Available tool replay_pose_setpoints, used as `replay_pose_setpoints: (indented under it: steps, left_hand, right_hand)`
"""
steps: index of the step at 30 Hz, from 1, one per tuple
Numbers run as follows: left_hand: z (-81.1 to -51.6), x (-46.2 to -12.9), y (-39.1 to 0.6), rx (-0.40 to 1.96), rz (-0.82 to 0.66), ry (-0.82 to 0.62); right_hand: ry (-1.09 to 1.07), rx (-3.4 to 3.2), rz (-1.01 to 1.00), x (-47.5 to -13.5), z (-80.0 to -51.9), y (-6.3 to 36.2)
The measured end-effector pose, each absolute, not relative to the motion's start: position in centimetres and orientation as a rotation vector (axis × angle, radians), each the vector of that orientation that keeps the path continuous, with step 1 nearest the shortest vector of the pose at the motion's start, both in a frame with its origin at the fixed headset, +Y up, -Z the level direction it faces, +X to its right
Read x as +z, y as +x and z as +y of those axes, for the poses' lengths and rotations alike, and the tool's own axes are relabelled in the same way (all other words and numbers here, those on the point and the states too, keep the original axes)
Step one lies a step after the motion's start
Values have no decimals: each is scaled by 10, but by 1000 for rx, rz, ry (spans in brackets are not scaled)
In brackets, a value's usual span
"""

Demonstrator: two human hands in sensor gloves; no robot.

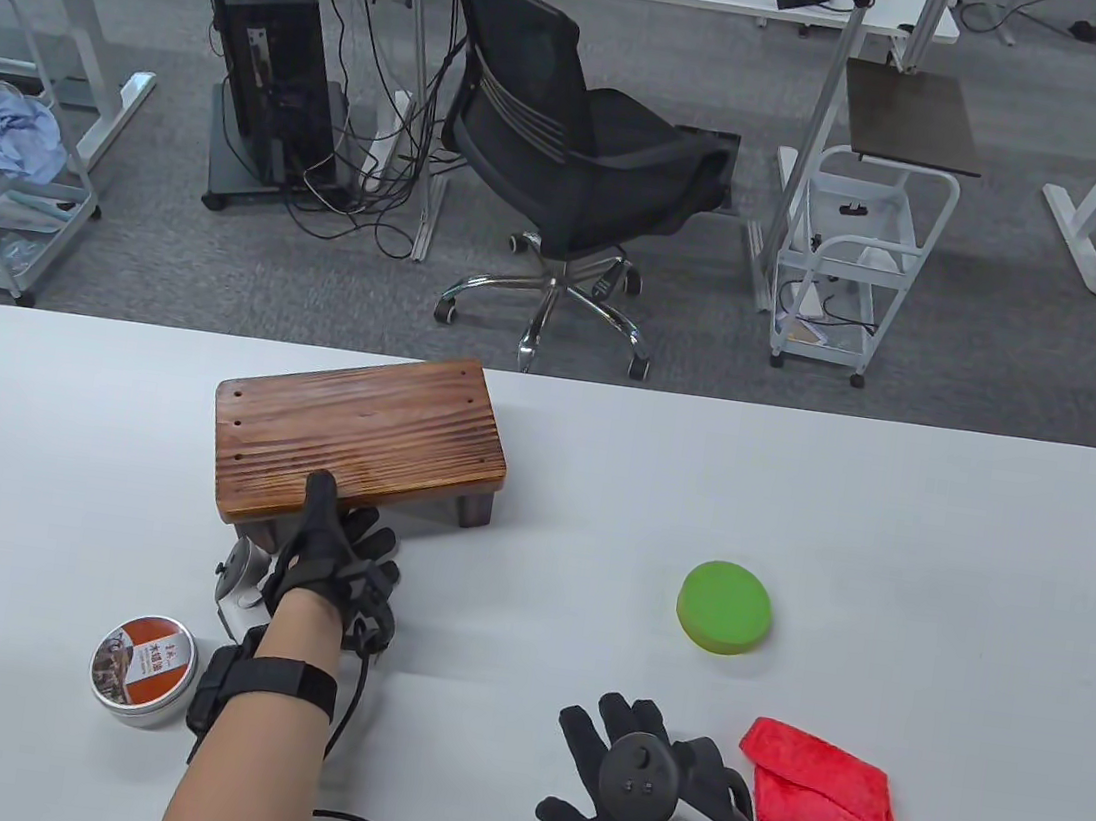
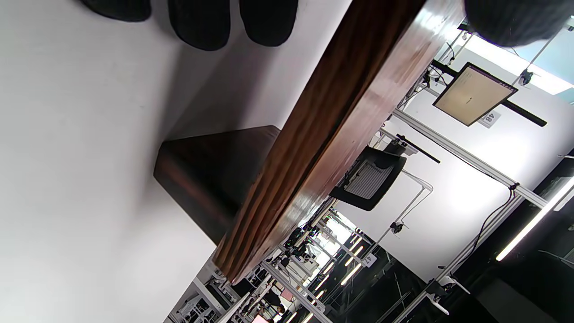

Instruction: Dip and apply wood wax on stool

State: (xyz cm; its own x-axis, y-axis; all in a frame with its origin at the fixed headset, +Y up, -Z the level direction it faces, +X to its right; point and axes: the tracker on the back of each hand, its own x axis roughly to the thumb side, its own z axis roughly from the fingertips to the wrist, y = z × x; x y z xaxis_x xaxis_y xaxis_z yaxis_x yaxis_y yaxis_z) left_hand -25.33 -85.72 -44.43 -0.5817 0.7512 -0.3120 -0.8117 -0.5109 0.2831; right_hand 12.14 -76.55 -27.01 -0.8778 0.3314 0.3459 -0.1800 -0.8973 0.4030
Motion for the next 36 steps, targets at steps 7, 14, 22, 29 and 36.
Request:
replay_pose_setpoints:
  steps: [7,14,22,29,36]
  left_hand:
    - [-859,-450,-255,2166,485,-176]
    - [-859,-452,-256,2158,484,-155]
    - [-857,-452,-255,2186,475,-149]
    - [-857,-452,-252,2241,479,-126]
    - [-855,-452,-252,2253,482,-102]
  right_hand:
    - [594,2751,555,-271,-766,122]
    - [587,2744,562,-272,-766,122]
    - [580,2736,586,-273,-767,123]
    - [571,2728,591,-273,-767,124]
    - [570,2718,579,-275,-768,125]
